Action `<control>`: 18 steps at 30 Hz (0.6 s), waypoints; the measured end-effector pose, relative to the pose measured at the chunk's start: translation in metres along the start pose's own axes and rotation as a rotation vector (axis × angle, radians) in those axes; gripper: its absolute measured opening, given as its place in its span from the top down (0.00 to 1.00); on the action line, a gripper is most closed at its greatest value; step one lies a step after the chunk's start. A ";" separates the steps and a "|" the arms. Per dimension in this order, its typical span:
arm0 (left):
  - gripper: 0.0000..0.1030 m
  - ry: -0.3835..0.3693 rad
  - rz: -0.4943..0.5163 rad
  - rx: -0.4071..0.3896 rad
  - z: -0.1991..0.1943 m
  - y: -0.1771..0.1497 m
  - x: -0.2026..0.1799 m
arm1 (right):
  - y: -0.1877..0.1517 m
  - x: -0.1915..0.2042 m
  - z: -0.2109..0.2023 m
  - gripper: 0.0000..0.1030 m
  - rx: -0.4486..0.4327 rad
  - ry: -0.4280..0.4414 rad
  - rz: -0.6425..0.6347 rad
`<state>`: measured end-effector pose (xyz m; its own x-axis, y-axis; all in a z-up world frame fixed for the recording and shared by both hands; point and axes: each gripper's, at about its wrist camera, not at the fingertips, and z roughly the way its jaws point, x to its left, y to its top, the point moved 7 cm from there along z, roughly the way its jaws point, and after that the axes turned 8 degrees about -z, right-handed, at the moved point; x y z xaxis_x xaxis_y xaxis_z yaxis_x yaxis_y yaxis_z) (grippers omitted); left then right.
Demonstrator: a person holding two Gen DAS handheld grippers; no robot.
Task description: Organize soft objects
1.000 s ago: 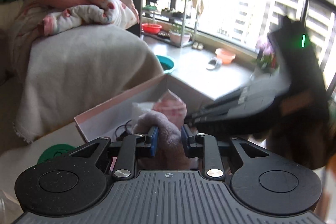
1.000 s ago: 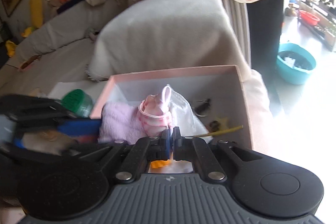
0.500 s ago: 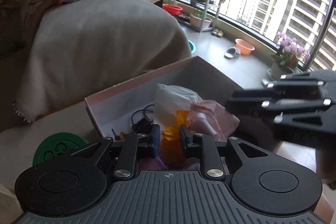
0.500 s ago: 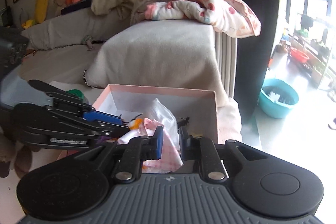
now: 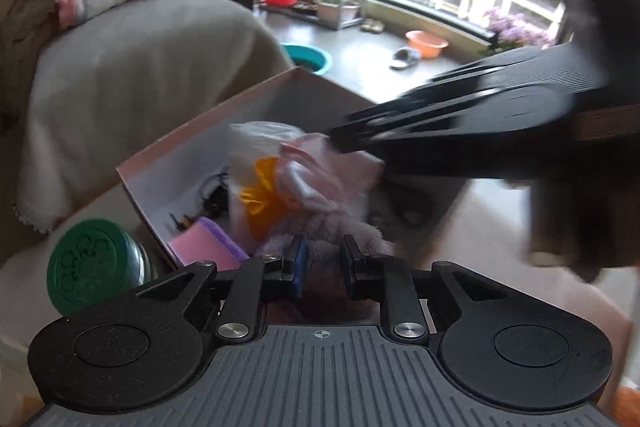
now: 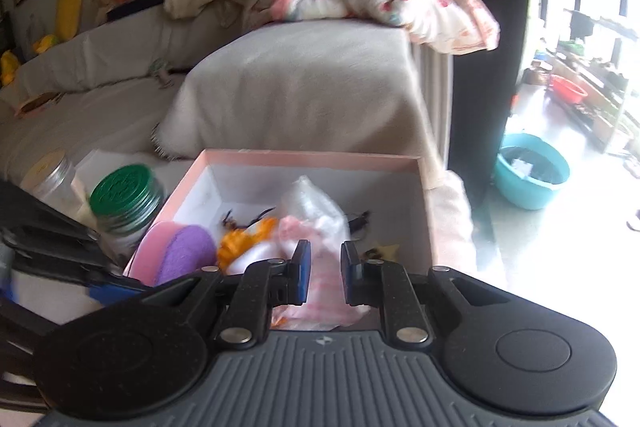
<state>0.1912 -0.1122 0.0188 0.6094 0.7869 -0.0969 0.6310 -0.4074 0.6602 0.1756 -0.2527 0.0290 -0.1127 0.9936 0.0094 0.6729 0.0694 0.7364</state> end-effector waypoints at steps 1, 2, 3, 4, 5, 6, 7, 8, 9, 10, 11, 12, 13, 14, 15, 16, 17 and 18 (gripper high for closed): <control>0.79 0.029 0.008 -0.001 0.007 0.004 0.003 | 0.000 -0.003 -0.004 0.85 -0.002 -0.007 0.005; 0.79 0.064 0.012 0.000 0.015 0.008 0.008 | -0.001 -0.005 -0.007 0.85 -0.003 -0.012 0.006; 0.79 0.094 0.017 0.001 0.021 0.011 0.012 | -0.002 -0.006 -0.011 0.85 -0.004 -0.017 0.004; 0.79 0.112 0.032 -0.016 0.023 0.016 0.016 | -0.004 -0.007 -0.015 0.85 -0.006 -0.022 0.004; 0.79 0.130 0.035 -0.023 0.024 0.019 0.017 | -0.006 -0.009 -0.018 0.85 -0.008 -0.024 0.007; 0.79 0.137 0.025 -0.025 0.024 0.021 0.019 | -0.008 -0.010 -0.020 0.85 -0.008 -0.023 0.015; 0.79 0.127 0.008 -0.029 0.023 0.023 0.020 | -0.011 -0.011 -0.023 0.85 -0.006 -0.020 0.028; 0.78 0.114 -0.010 -0.037 0.019 0.023 0.021 | -0.013 -0.011 -0.025 0.85 -0.005 -0.017 0.043; 0.77 0.102 -0.026 -0.048 0.013 0.022 0.022 | -0.015 -0.011 -0.028 0.82 -0.004 -0.016 0.056; 0.77 0.091 -0.040 -0.062 0.006 0.022 0.023 | -0.018 -0.010 -0.033 0.79 -0.011 -0.017 0.071; 0.77 0.080 -0.055 -0.084 -0.006 0.020 0.025 | -0.020 -0.009 -0.037 0.71 -0.022 -0.022 0.082; 0.77 0.075 -0.074 -0.110 -0.018 0.019 0.027 | -0.024 -0.007 -0.044 0.62 -0.038 -0.032 0.094; 0.77 0.076 -0.101 -0.141 -0.031 0.017 0.029 | -0.027 -0.004 -0.052 0.59 -0.054 -0.045 0.099; 0.77 0.078 -0.130 -0.168 -0.045 0.013 0.033 | -0.032 0.000 -0.058 0.54 -0.069 -0.058 0.096; 0.77 0.078 -0.161 -0.191 -0.061 0.005 0.036 | -0.036 0.005 -0.066 0.52 -0.083 -0.073 0.089; 0.77 0.078 -0.188 -0.210 -0.075 -0.004 0.037 | -0.041 0.011 -0.073 0.49 -0.096 -0.083 0.083; 0.77 0.079 -0.215 -0.232 -0.089 -0.019 0.039 | -0.046 0.017 -0.079 0.47 -0.104 -0.086 0.079; 0.77 0.084 -0.236 -0.240 -0.099 -0.033 0.041 | -0.052 0.024 -0.084 0.44 -0.106 -0.085 0.074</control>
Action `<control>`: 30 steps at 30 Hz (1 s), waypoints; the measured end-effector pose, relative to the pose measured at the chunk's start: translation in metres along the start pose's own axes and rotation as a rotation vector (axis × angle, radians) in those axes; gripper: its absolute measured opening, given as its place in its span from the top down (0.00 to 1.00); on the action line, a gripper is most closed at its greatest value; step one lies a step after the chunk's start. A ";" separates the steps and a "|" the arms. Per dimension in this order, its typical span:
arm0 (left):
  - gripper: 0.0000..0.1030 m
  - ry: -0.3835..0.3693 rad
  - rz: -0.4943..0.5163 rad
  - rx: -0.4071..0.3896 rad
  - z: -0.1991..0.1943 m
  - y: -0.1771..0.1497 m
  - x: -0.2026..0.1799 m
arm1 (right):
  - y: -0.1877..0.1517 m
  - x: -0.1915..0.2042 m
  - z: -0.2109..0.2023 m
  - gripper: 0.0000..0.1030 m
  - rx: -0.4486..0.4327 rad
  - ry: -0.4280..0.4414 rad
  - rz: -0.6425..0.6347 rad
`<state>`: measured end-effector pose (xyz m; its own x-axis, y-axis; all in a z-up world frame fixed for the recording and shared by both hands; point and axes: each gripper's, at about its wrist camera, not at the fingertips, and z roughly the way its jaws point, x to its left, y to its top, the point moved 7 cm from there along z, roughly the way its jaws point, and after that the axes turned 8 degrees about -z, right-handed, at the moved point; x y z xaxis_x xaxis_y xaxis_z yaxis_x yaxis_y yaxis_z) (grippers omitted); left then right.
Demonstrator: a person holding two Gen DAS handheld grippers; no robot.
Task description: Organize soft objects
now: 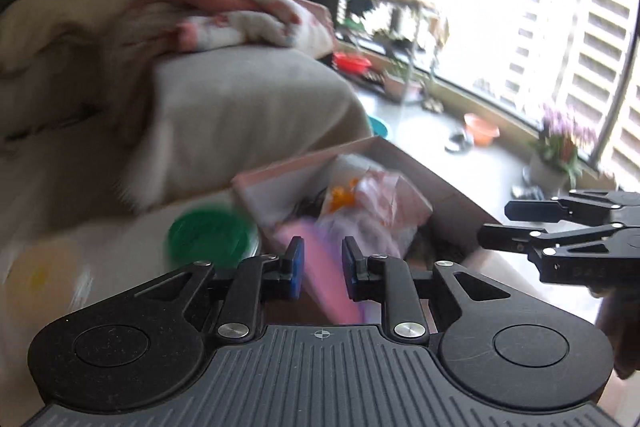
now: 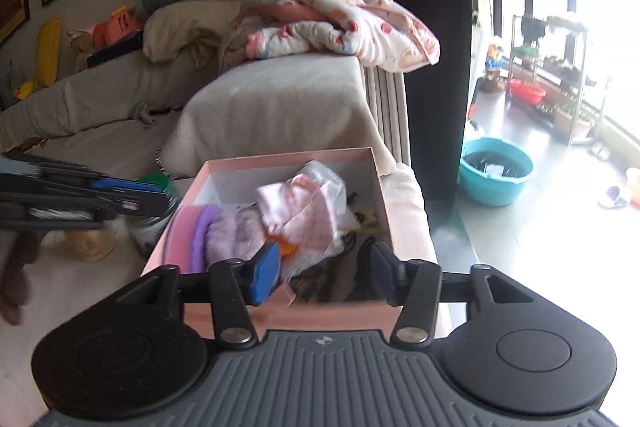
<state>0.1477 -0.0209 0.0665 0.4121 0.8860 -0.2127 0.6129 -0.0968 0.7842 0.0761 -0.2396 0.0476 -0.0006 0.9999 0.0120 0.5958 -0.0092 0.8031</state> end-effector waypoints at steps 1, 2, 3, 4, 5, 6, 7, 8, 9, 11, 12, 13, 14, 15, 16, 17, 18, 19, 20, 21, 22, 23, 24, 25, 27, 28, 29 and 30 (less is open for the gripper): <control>0.77 0.016 -0.022 0.004 -0.013 -0.017 0.006 | -0.006 0.007 -0.005 0.43 0.005 0.005 -0.007; 0.77 0.035 -0.039 0.016 -0.021 -0.034 0.011 | -0.013 0.014 -0.008 0.42 0.015 0.012 -0.013; 0.77 0.065 -0.052 0.043 -0.026 -0.055 0.017 | -0.023 0.022 -0.011 0.41 0.033 0.017 -0.018; 0.77 0.095 -0.059 0.078 -0.029 -0.075 0.021 | -0.031 0.029 -0.012 0.40 0.050 0.018 -0.025; 0.77 0.126 -0.072 0.106 -0.032 -0.094 0.025 | -0.043 0.039 -0.011 0.38 0.076 0.022 -0.036; 0.77 0.151 -0.094 0.121 -0.034 -0.110 0.028 | -0.052 0.047 -0.009 0.38 0.099 0.027 -0.047; 0.77 0.168 -0.114 0.126 -0.037 -0.122 0.031 | -0.063 0.055 -0.005 0.38 0.131 0.038 -0.064; 0.77 0.189 -0.126 0.123 -0.038 -0.132 0.032 | -0.073 0.063 -0.001 0.38 0.157 0.051 -0.077; 0.77 0.212 -0.128 0.114 -0.038 -0.137 0.032 | -0.080 0.070 0.002 0.38 0.173 0.060 -0.086; 0.77 0.245 -0.118 0.080 -0.038 -0.141 0.028 | -0.089 0.082 0.007 0.38 0.189 0.069 -0.104; 0.76 0.252 -0.120 0.074 -0.036 -0.140 0.025 | -0.091 0.087 0.009 0.36 0.188 0.061 -0.111; 0.72 0.253 -0.125 0.072 -0.035 -0.139 0.023 | -0.091 0.088 0.010 0.36 0.178 0.046 -0.115; 0.64 0.251 -0.125 0.072 -0.032 -0.138 0.020 | -0.090 0.089 0.012 0.34 0.176 0.034 -0.116; 0.60 0.248 -0.117 0.074 -0.029 -0.136 0.016 | -0.090 0.090 0.013 0.31 0.172 0.026 -0.115; 0.49 0.246 -0.113 0.073 -0.027 -0.137 0.012 | -0.090 0.089 0.014 0.27 0.169 0.020 -0.108; 0.35 0.241 -0.108 0.071 -0.024 -0.138 0.007 | -0.091 0.086 0.014 0.25 0.166 0.015 -0.105; 0.29 0.239 -0.102 0.069 -0.020 -0.140 0.003 | -0.091 0.085 0.015 0.20 0.164 0.005 -0.105; 0.22 0.244 -0.099 0.063 -0.017 -0.140 -0.001 | -0.093 0.082 0.017 0.14 0.165 -0.003 -0.097; 0.20 0.255 -0.104 0.051 -0.015 -0.141 -0.003 | -0.095 0.080 0.017 0.12 0.165 -0.007 -0.088; 0.20 0.270 -0.116 0.032 -0.013 -0.142 -0.003 | -0.096 0.078 0.018 0.09 0.164 -0.009 -0.090; 0.19 0.274 -0.133 0.017 -0.012 -0.142 -0.002 | -0.095 0.074 0.018 0.06 0.163 -0.020 -0.088; 0.19 0.282 -0.146 0.002 -0.011 -0.142 -0.002 | -0.096 0.070 0.019 0.05 0.169 -0.026 -0.073; 0.19 0.294 -0.149 -0.008 -0.010 -0.143 -0.003 | -0.096 0.067 0.019 0.04 0.171 -0.036 -0.066; 0.19 0.304 -0.147 -0.014 -0.009 -0.143 -0.003 | -0.097 0.065 0.019 0.03 0.166 -0.043 -0.063; 0.19 0.318 -0.149 -0.026 -0.009 -0.143 -0.003 | -0.100 0.062 0.018 0.02 0.129 -0.052 -0.060; 0.19 0.324 -0.150 -0.032 -0.009 -0.143 -0.003 | -0.103 0.061 0.016 0.02 0.110 -0.059 -0.060; 0.19 0.332 -0.148 -0.036 -0.009 -0.143 -0.003 | -0.104 0.060 0.015 0.02 0.106 -0.066 -0.054; 0.19 0.341 -0.150 -0.042 -0.008 -0.143 -0.003 | -0.105 0.059 0.014 0.02 0.104 -0.076 -0.047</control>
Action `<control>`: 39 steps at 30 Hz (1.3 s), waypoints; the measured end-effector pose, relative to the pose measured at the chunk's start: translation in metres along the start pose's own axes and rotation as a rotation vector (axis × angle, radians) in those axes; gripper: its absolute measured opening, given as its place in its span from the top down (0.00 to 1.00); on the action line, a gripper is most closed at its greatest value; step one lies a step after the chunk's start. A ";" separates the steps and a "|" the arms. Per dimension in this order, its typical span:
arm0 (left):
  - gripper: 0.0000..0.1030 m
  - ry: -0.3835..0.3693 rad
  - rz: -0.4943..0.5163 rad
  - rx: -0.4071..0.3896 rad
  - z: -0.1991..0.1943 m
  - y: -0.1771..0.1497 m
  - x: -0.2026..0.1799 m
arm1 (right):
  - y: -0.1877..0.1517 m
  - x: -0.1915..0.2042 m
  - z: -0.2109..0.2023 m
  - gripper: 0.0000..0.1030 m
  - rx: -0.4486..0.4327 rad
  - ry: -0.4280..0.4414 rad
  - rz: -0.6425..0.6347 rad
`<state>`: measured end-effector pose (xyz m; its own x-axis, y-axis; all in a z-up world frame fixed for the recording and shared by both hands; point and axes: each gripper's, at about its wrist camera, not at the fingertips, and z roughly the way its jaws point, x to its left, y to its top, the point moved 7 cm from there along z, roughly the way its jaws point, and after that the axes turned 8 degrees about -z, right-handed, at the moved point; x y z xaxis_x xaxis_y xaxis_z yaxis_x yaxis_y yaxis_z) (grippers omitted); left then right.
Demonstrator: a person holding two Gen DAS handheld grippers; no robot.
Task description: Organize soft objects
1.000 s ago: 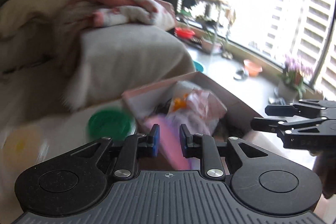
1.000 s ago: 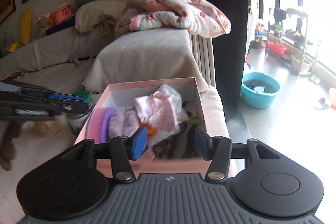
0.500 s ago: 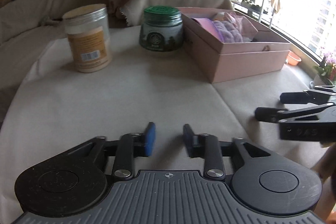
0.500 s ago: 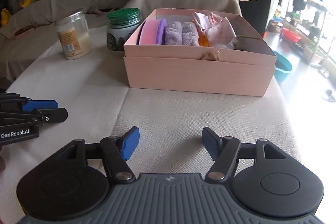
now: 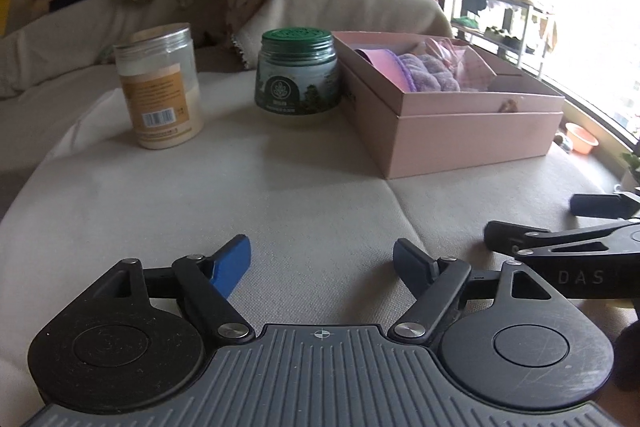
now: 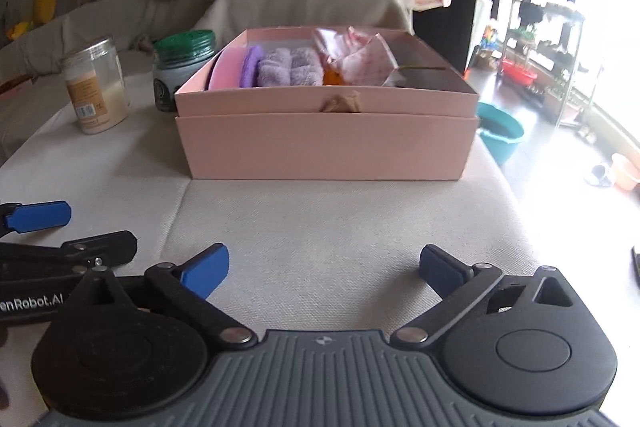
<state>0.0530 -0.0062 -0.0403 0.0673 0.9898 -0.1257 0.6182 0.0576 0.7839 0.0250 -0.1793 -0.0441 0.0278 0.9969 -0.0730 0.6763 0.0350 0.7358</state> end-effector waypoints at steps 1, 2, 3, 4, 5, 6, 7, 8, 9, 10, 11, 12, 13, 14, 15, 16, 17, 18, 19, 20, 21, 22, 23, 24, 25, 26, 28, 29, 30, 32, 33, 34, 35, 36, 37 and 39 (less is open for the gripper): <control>0.19 0.007 -0.001 -0.004 0.001 0.000 0.000 | 0.000 0.000 0.000 0.02 0.000 -0.004 0.001; 0.19 0.012 -0.004 -0.005 0.001 0.001 0.000 | 0.001 0.000 -0.001 0.02 0.000 -0.006 0.001; 0.19 0.014 -0.008 -0.005 0.002 0.002 0.001 | 0.001 0.000 -0.001 0.02 0.000 -0.005 0.002; 0.19 0.015 -0.007 -0.005 0.002 0.002 0.001 | 0.001 -0.001 -0.001 0.01 0.000 -0.004 0.004; 0.19 0.013 -0.008 -0.005 0.002 0.002 0.002 | 0.000 -0.001 -0.001 0.01 0.000 -0.004 0.005; 0.19 0.012 -0.009 -0.005 0.003 0.002 0.003 | 0.001 -0.001 -0.001 0.01 0.000 -0.004 0.005; 0.19 0.012 -0.008 -0.005 0.003 0.002 0.002 | 0.001 -0.001 -0.001 0.01 0.000 -0.003 0.005; 0.19 0.012 -0.007 -0.005 0.002 0.002 0.002 | 0.001 -0.001 -0.001 0.01 0.000 -0.003 0.006; 0.19 0.012 -0.007 -0.005 0.002 0.002 0.002 | 0.001 -0.001 -0.001 0.01 0.001 -0.003 0.006; 0.19 0.012 -0.007 -0.005 0.002 0.002 0.002 | 0.000 -0.001 -0.001 0.01 0.001 -0.002 0.006; 0.19 0.012 -0.007 -0.005 0.002 0.002 0.002 | 0.000 -0.001 -0.001 0.00 0.001 -0.002 0.006; 0.19 0.012 -0.007 -0.005 0.002 0.002 0.002 | 0.000 -0.001 -0.001 0.00 0.001 -0.002 0.007; 0.19 0.012 -0.007 -0.005 0.002 0.002 0.002 | 0.000 0.000 -0.001 0.00 0.001 -0.002 0.007; 0.19 0.012 -0.007 -0.005 0.003 0.002 0.002 | 0.000 0.000 -0.001 0.00 0.001 -0.003 0.006; 0.19 0.012 -0.007 -0.005 0.003 0.002 0.002 | 0.000 -0.001 -0.001 0.00 0.001 -0.003 0.007; 0.19 0.012 -0.007 -0.005 0.003 0.002 0.002 | 0.000 -0.001 -0.001 0.00 0.001 -0.003 0.007; 0.19 0.012 -0.007 -0.005 0.002 0.002 0.002 | 0.000 0.000 -0.001 0.00 0.001 -0.003 0.007; 0.19 0.013 -0.007 -0.005 0.003 0.002 0.002 | 0.000 -0.001 -0.001 0.00 0.001 -0.003 0.007; 0.19 0.013 -0.007 -0.005 0.002 0.002 0.002 | 0.000 -0.001 -0.001 0.00 0.001 -0.003 0.007; 0.19 0.013 -0.007 -0.005 0.003 0.002 0.002 | 0.000 -0.001 -0.001 0.00 0.001 -0.003 0.007; 0.19 0.012 -0.007 -0.005 0.002 0.002 0.002 | 0.000 -0.001 -0.001 0.00 0.001 -0.003 0.007; 0.19 0.012 -0.007 -0.005 0.003 0.002 0.002 | 0.000 0.000 -0.001 0.00 0.001 -0.003 0.007; 0.19 0.012 -0.007 -0.005 0.002 0.002 0.002 | 0.000 -0.001 0.000 0.00 0.001 -0.003 0.007; 0.19 0.012 -0.007 -0.005 0.002 0.002 0.002 | 0.000 0.000 0.000 0.00 0.001 -0.003 0.006; 0.19 0.012 -0.007 -0.005 0.002 0.002 0.002 | 0.000 -0.001 0.000 0.00 0.001 -0.003 0.006; 0.19 0.013 -0.008 -0.005 0.002 0.002 0.002 | 0.000 -0.001 0.000 0.00 0.001 -0.003 0.007; 0.19 0.013 -0.008 -0.005 0.002 0.002 0.002 | 0.000 0.000 0.000 0.00 0.001 -0.003 0.006; 0.19 0.013 -0.008 -0.005 0.003 0.002 0.002 | 0.000 0.000 -0.001 0.00 0.001 -0.003 0.007; 0.19 0.013 -0.007 -0.005 0.002 0.002 0.002 | 0.000 -0.001 0.000 0.00 0.001 -0.003 0.007; 0.19 0.013 -0.008 -0.005 0.002 0.002 0.002 | 0.000 0.000 -0.001 0.00 0.001 -0.003 0.007; 0.19 0.013 -0.008 -0.005 0.002 0.002 0.002 | 0.000 -0.001 0.000 0.00 0.001 -0.003 0.007; 0.19 0.013 -0.007 -0.005 0.002 0.002 0.002 | 0.000 -0.001 0.000 0.00 0.001 -0.003 0.007; 0.19 0.013 -0.007 -0.005 0.002 0.002 0.002 | 0.000 -0.001 0.000 0.00 0.000 -0.003 0.007; 0.19 0.013 -0.007 -0.005 0.002 0.002 0.002 | 0.000 -0.001 0.000 0.00 0.000 -0.003 0.007; 0.19 0.013 -0.007 -0.005 0.002 0.002 0.002 | 0.000 -0.001 0.000 0.00 0.000 -0.003 0.007; 0.19 0.014 -0.008 -0.005 0.002 0.002 0.002 | 0.000 -0.001 -0.001 0.00 0.000 -0.003 0.007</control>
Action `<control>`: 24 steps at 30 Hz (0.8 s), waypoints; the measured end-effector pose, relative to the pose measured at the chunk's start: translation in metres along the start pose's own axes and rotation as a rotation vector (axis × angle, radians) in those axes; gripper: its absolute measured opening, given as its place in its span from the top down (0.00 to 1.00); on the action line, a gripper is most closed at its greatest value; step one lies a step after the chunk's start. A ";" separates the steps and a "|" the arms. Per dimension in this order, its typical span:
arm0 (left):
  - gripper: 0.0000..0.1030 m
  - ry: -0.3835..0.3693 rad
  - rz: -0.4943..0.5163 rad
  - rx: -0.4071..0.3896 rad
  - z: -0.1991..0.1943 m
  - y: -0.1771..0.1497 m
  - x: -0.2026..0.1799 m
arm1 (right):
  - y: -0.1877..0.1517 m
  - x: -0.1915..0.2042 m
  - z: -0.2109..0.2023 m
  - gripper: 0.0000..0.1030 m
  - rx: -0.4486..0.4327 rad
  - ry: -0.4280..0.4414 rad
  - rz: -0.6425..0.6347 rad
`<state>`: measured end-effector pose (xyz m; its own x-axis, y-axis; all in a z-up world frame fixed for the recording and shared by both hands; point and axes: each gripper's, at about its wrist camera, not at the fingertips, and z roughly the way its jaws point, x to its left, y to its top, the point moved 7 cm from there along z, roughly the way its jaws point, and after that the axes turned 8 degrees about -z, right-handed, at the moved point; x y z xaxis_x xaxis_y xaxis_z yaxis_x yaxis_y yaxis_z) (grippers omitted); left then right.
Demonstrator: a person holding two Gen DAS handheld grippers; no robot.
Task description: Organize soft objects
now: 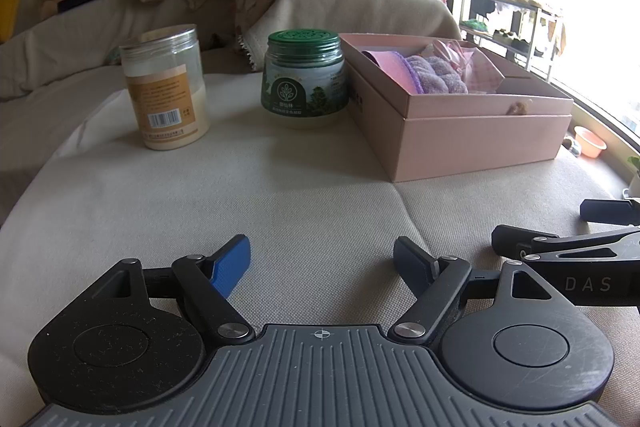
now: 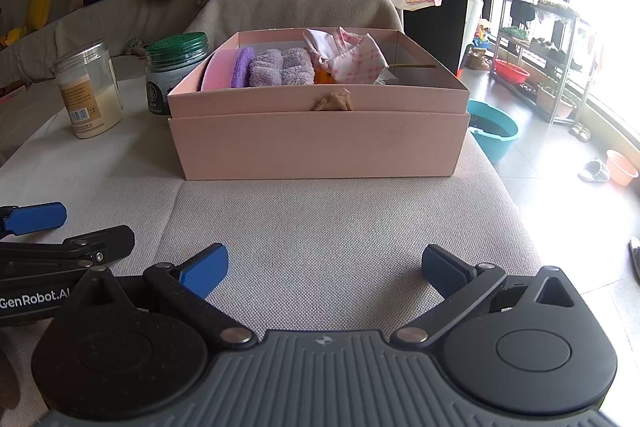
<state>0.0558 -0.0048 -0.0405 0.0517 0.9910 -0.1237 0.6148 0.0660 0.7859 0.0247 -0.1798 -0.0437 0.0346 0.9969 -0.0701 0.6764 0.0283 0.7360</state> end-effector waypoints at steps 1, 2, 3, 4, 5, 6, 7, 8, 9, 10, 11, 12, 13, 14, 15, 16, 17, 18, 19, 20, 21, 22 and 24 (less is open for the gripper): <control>0.19 0.000 -0.001 0.000 0.000 0.000 0.000 | 0.000 0.000 0.000 0.00 0.000 0.000 0.000; 0.19 0.000 -0.001 0.000 0.000 0.000 0.000 | 0.000 0.000 0.000 0.00 0.000 0.000 0.000; 0.19 0.000 0.000 0.000 0.000 0.000 0.000 | 0.000 0.000 0.000 0.00 0.000 0.000 0.000; 0.19 0.000 0.000 0.000 0.000 0.000 0.000 | 0.000 0.000 0.000 0.00 0.000 0.000 0.000; 0.19 0.000 0.000 0.000 0.000 0.000 0.000 | 0.000 0.000 0.000 0.00 0.000 0.000 0.000; 0.19 0.000 0.000 0.000 0.000 0.000 0.000 | 0.000 0.000 0.000 0.00 0.000 0.000 0.000; 0.19 0.000 -0.001 0.000 0.001 0.000 0.000 | 0.000 0.000 0.000 0.00 0.000 0.000 0.000; 0.19 0.000 -0.001 0.000 0.000 0.000 0.000 | 0.000 0.000 0.000 0.00 0.000 0.000 0.000; 0.19 0.000 -0.001 0.000 0.000 0.000 0.000 | 0.000 0.000 0.000 0.00 0.000 0.000 0.000; 0.19 0.000 0.000 0.000 0.000 0.000 0.000 | 0.000 0.000 0.000 0.00 0.000 0.000 0.000; 0.19 0.000 0.001 0.000 0.000 0.000 0.000 | 0.000 0.000 0.000 0.00 0.000 0.000 0.000; 0.19 0.000 -0.001 0.000 0.000 0.000 0.000 | 0.000 0.001 0.000 0.00 -0.001 0.000 -0.001; 0.19 0.000 0.000 0.000 0.000 0.000 0.000 | 0.000 0.000 0.000 0.00 0.000 0.000 -0.002; 0.19 0.000 0.000 0.000 0.000 0.000 0.000 | 0.000 0.000 0.000 0.00 0.000 0.000 -0.002; 0.19 0.000 0.000 0.000 0.000 0.000 0.000 | 0.000 0.000 0.000 0.00 0.000 0.000 -0.002; 0.19 0.000 0.000 0.000 0.000 0.000 0.000 | 0.000 0.000 0.000 0.00 -0.001 0.001 -0.002; 0.19 0.000 0.000 0.000 0.000 0.000 0.000 | 0.000 0.000 0.000 0.00 -0.001 0.002 -0.003; 0.19 0.000 0.000 0.000 0.000 0.000 0.000 | 0.000 0.000 0.000 0.00 -0.001 0.002 -0.004; 0.19 0.001 -0.001 0.000 0.000 0.000 0.000 | 0.000 0.000 0.001 0.00 -0.001 0.003 -0.005; 0.19 0.001 -0.001 0.000 0.000 0.000 0.001 | 0.000 -0.001 0.001 0.00 -0.002 0.005 -0.006; 0.19 0.001 -0.001 0.000 0.000 0.000 0.000 | 0.000 -0.001 0.001 0.00 -0.002 0.005 -0.006; 0.19 0.001 -0.001 0.000 0.000 0.000 0.000 | 0.000 -0.001 0.001 0.00 -0.001 0.006 -0.007; 0.19 -0.001 0.002 0.001 0.000 0.000 0.001 | 0.000 0.000 0.001 0.00 -0.001 0.005 -0.006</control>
<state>0.0559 -0.0041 -0.0402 0.0537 0.9910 -0.1230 0.6151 0.0642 0.7858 0.0256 -0.1802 -0.0440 0.0269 0.9971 -0.0714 0.6760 0.0345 0.7361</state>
